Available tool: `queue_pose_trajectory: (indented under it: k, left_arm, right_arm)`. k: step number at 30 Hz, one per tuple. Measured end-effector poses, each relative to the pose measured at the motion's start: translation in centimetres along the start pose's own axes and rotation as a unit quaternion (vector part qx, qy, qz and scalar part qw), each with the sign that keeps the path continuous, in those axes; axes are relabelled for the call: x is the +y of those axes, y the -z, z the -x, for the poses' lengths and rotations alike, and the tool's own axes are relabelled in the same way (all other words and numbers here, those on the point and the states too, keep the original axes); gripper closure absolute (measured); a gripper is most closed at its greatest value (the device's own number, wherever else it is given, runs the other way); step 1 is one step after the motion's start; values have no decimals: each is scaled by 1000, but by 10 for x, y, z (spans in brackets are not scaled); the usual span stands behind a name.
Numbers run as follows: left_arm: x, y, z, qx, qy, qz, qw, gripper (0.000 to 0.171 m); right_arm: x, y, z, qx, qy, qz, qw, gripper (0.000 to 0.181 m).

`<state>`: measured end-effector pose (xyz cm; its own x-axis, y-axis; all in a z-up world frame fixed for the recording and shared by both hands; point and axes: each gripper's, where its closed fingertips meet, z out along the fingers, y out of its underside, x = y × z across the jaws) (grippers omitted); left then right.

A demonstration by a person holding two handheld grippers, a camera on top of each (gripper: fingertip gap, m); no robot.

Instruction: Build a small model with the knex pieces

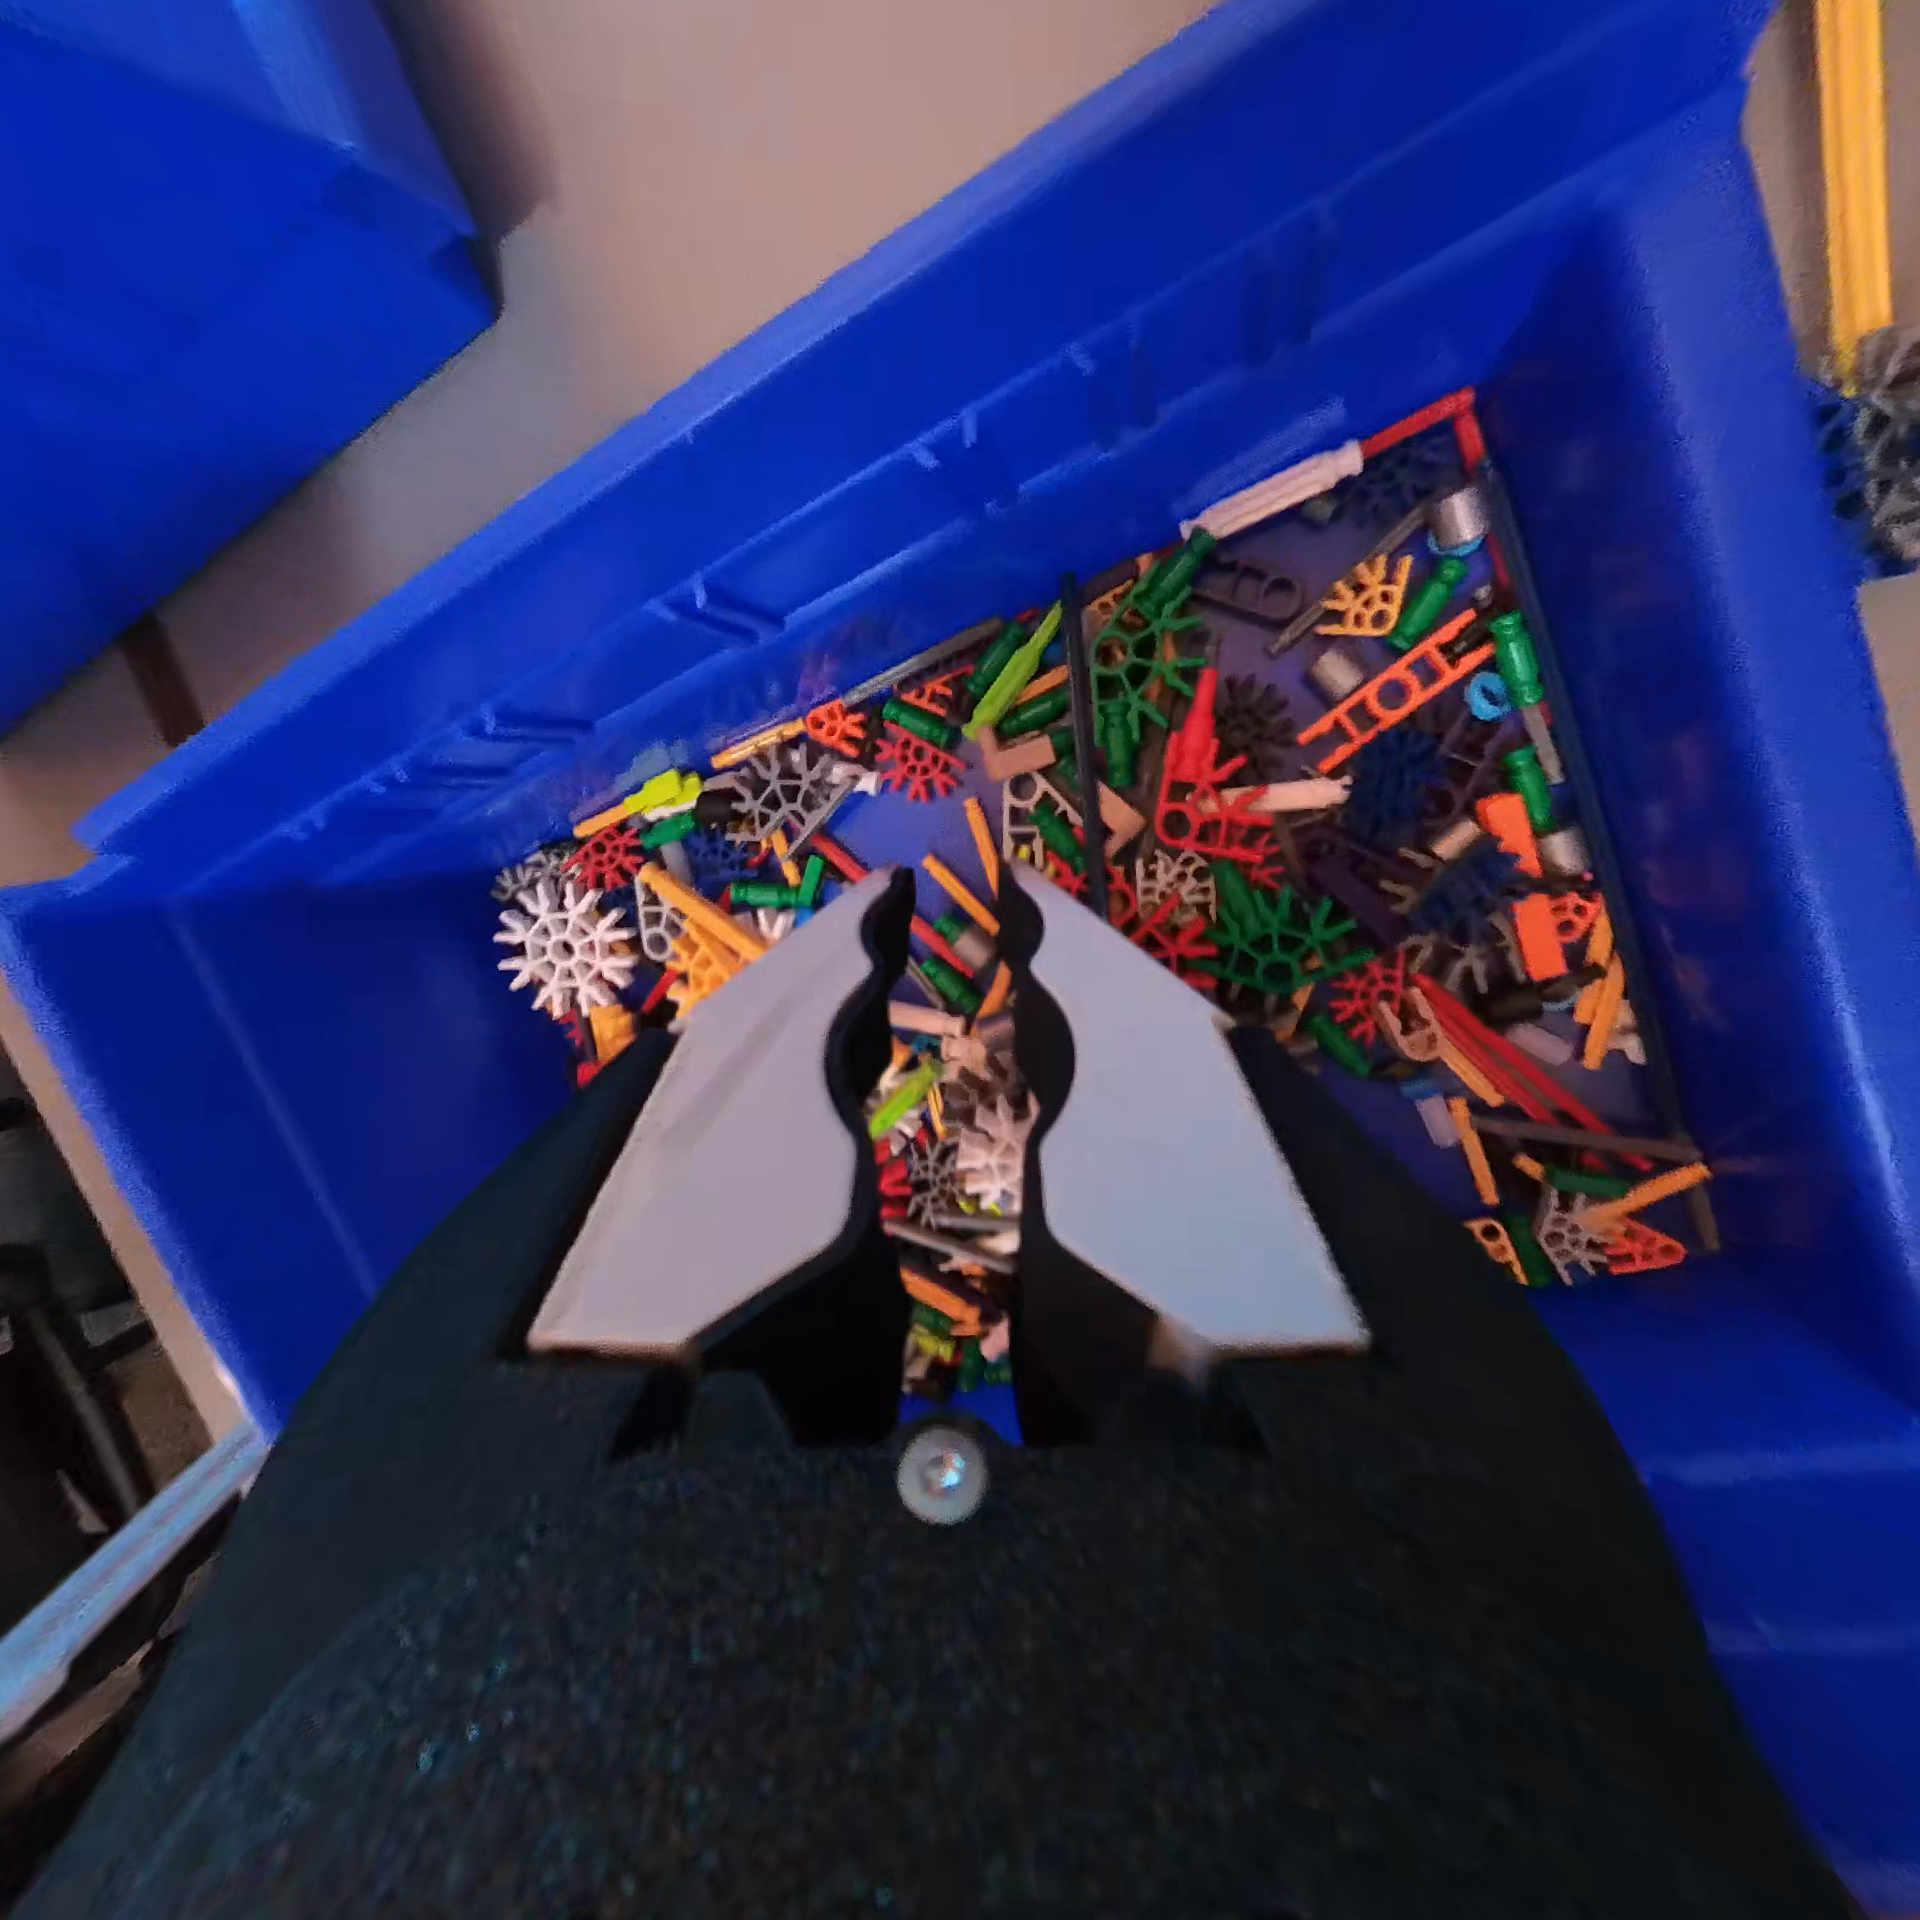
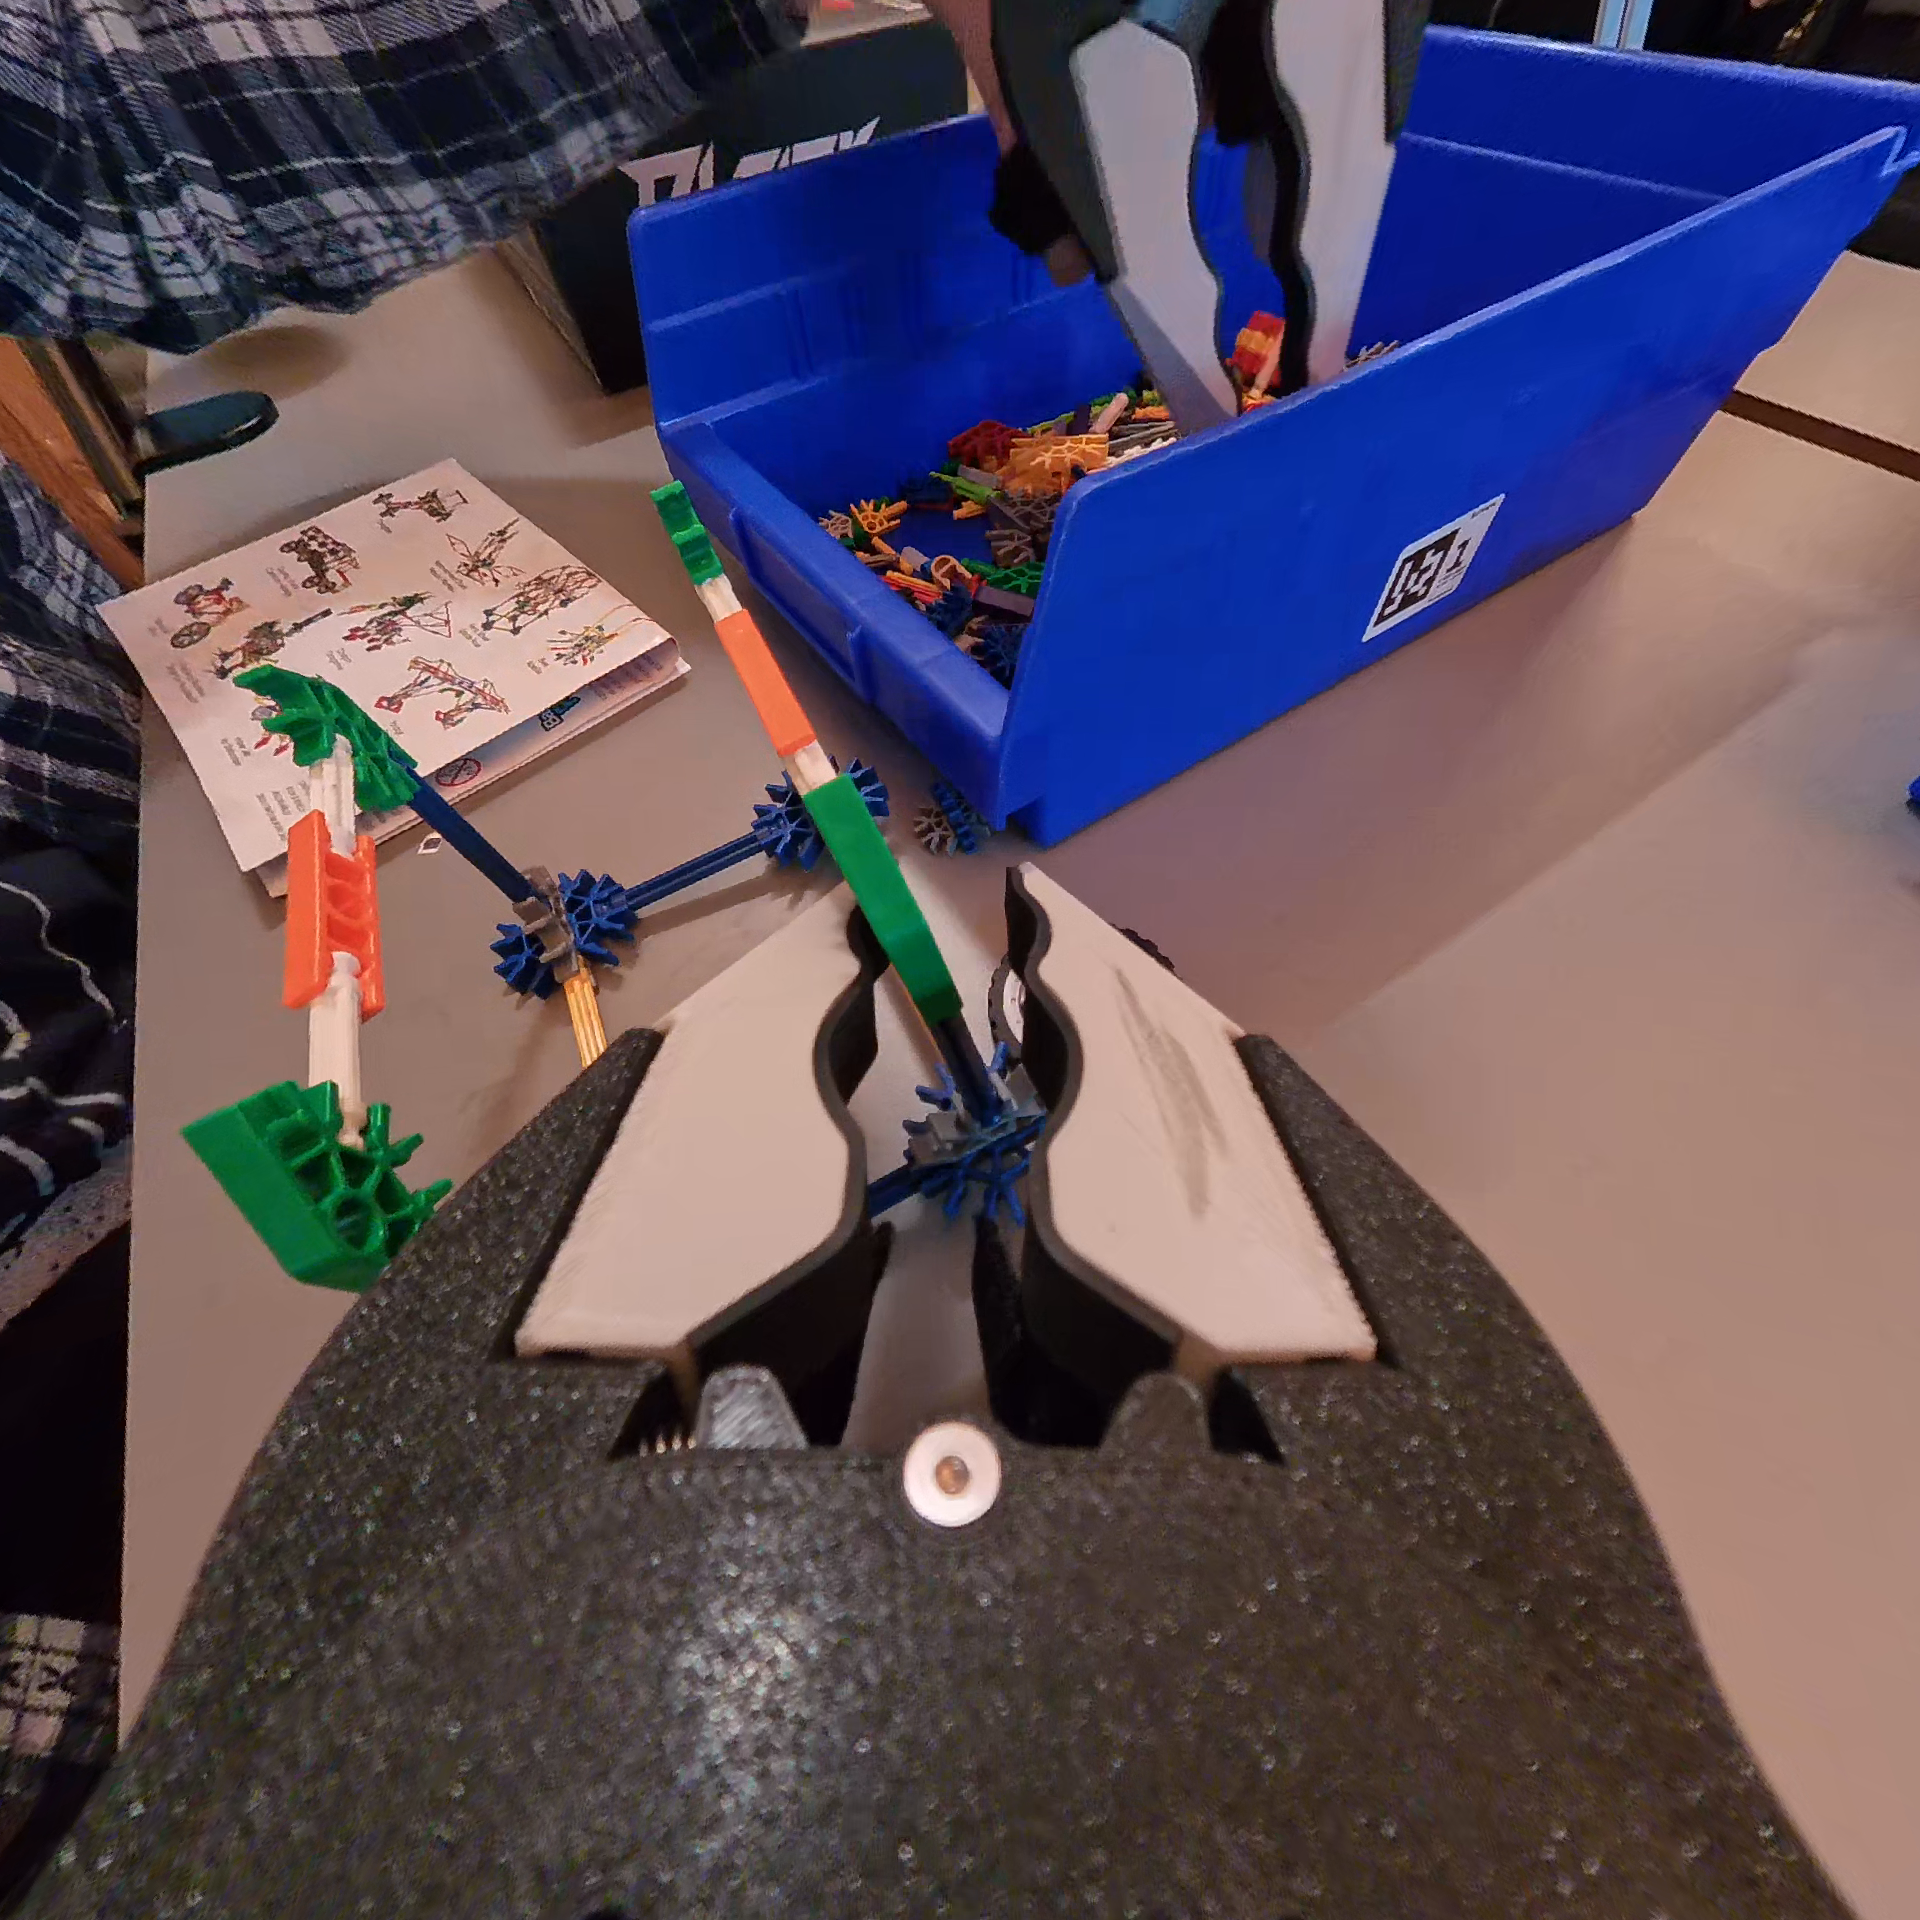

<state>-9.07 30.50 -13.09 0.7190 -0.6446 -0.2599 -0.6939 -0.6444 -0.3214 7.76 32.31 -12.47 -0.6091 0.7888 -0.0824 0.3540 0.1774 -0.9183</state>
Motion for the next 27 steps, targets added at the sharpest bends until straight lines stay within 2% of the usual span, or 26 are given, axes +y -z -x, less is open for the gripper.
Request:
queue_pose_trajectory:
  k: [9,13,19,23,27]
  left_arm:
    - [-4,-36,-12,64,3,27,998,154]
    - [-8,-43,-21,95,14,18,995,157]
    - [3,-38,-28,112,10,45,993,158]
    - [20,-28,-21,88,7,82,993,158]
    - [17,-10,-28,120,28,55,991,164]
  right_arm:
    - [0,0,0,0,1,0,1000,161]
    - [0,-1,0,0,1,0,1000,161]
    - [0,-1,0,0,1,0,1000,161]
    - [0,-1,0,0,1,1,1000,161]
    - [0,-1,-1,0,0,1,1000,161]
